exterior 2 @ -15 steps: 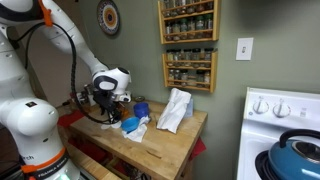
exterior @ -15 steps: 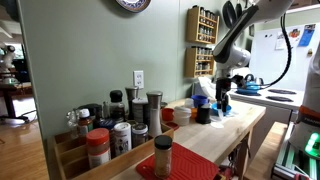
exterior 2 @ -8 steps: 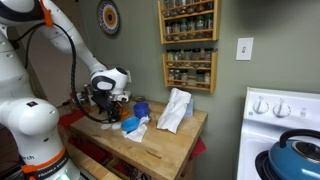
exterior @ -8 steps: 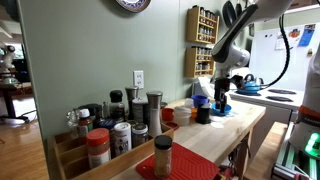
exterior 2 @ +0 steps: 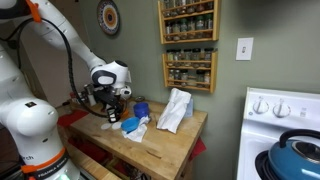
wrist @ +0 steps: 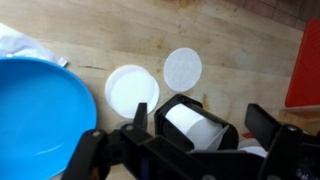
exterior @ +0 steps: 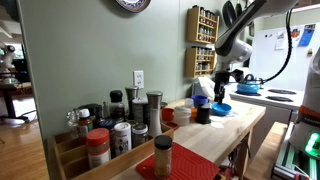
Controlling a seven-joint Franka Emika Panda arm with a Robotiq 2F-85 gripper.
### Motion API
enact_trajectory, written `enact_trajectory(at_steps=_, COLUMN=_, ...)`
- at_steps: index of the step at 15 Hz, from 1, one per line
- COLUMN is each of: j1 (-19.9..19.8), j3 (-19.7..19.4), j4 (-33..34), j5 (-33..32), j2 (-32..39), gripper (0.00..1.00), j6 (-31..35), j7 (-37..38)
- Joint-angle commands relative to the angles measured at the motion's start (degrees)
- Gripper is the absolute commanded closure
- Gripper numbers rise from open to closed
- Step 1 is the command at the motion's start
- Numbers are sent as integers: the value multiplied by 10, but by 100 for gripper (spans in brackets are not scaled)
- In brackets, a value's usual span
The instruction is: Remove some white objects from the black holder
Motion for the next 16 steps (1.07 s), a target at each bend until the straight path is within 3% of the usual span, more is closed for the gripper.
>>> enact_trajectory(at_steps=1, j1=-9, j3=-11, j4=-16, j5=-65, j2=-72, gripper=0, j6=-8, j7=32)
enact_trajectory(at_steps=9, j1=-8, j3=-33, j4=-13, j5=-194, j2=-184, gripper=0, j6=-66, j7=98)
enact_trajectory(at_steps=16, j1=11, j3=-47, j4=0, j5=-187, j2=-163, gripper=0, j6=-56, j7=92)
